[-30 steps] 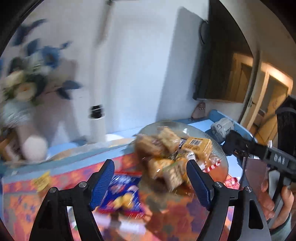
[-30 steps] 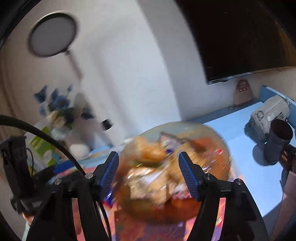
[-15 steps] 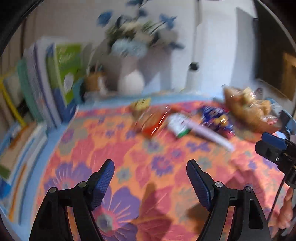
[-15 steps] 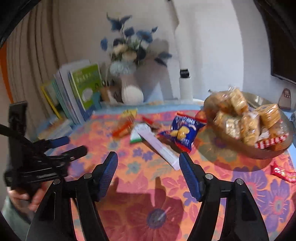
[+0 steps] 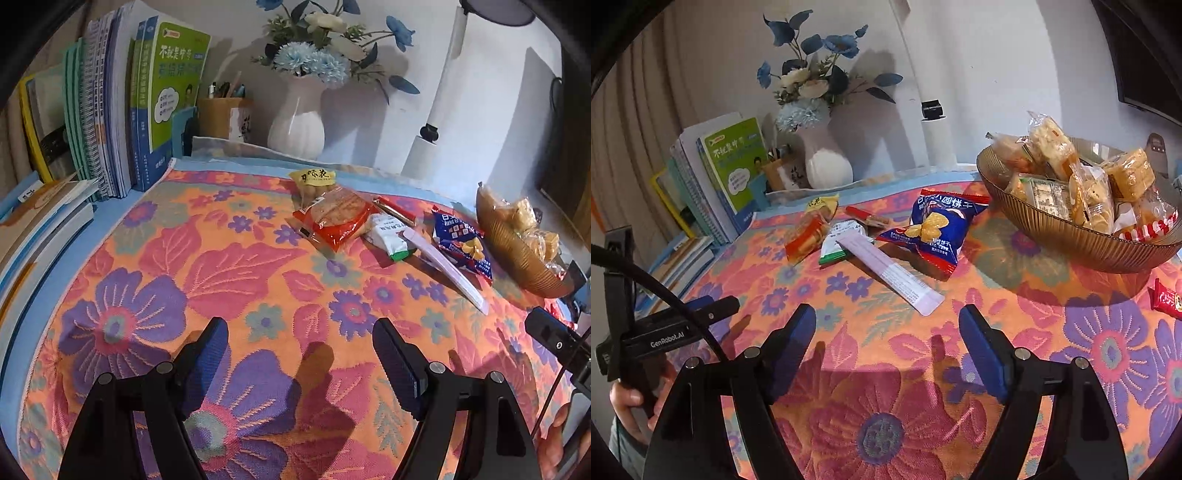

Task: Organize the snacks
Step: 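Withdraw both tools from the bowl back over the table, then grasp the red bread pack with left gripper while right grasps the pink stick pack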

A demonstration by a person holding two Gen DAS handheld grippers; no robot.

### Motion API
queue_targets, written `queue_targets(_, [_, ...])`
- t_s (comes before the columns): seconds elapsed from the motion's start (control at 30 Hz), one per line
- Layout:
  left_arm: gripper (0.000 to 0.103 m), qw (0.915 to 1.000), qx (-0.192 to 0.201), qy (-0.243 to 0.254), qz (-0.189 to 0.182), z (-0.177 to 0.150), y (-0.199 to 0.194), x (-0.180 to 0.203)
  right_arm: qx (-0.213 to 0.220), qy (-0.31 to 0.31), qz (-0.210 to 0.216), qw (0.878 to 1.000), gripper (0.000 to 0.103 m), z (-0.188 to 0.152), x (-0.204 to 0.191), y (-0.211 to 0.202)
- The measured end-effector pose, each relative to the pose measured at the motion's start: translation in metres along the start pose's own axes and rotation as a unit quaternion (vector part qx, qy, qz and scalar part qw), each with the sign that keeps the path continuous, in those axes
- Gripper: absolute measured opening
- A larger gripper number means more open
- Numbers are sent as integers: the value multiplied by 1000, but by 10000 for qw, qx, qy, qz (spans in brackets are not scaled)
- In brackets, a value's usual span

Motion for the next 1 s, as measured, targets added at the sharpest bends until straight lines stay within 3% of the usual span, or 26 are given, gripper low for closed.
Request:
queue_targets(0.27, [80,10000,-29,85,21,1,0,4,-64,114,57,9999,81,0,2,3])
queue_targets(0.4, [80,9983,-399,421,-94,8,-3,14,-387,232,355,9984,81,0,7,10])
queue_targets(0.5, [81,9964,-36,807,-246,39,-31,21,-943,278,460,9941,81,4,11,22])
queue_targets(0.6, [93,9931,270,1143,60,74,-35,27,-1326,-28,196,9910,81,24,4,38])
queue_targets(0.67, [93,9905,344,1326,83,88,-17,31,-1350,-312,77,9903,77,39,-4,53])
queue_targets(0.7, [93,9884,199,1501,-95,91,2,35,-1368,-396,50,9898,75,42,-5,59])
queue_targets(0.77, [93,9849,-138,1712,-222,90,36,39,-1575,-432,37,9866,53,41,-8,80])
queue_targets(0.8, [91,9835,-275,1775,-226,89,53,39,-1650,-393,22,9855,49,39,-7,88])
queue_targets(0.9, [91,9831,-507,1744,-248,93,89,37,-1479,-627,-473,9859,48,38,-4,100])
queue_targets(1.0, [91,9850,-475,1632,-292,102,107,38,-1445,-813,-534,9847,50,37,-3,110])
Point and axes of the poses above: each gripper's, at about its wrist camera, not at the fingertips, and y roughly the way its jaws point, x to its right, z to its top, the point moved 4 cm from there along y, roughly the way its jaws point, and after that the axes turned 2 degrees about z, right-handed, at the moved point
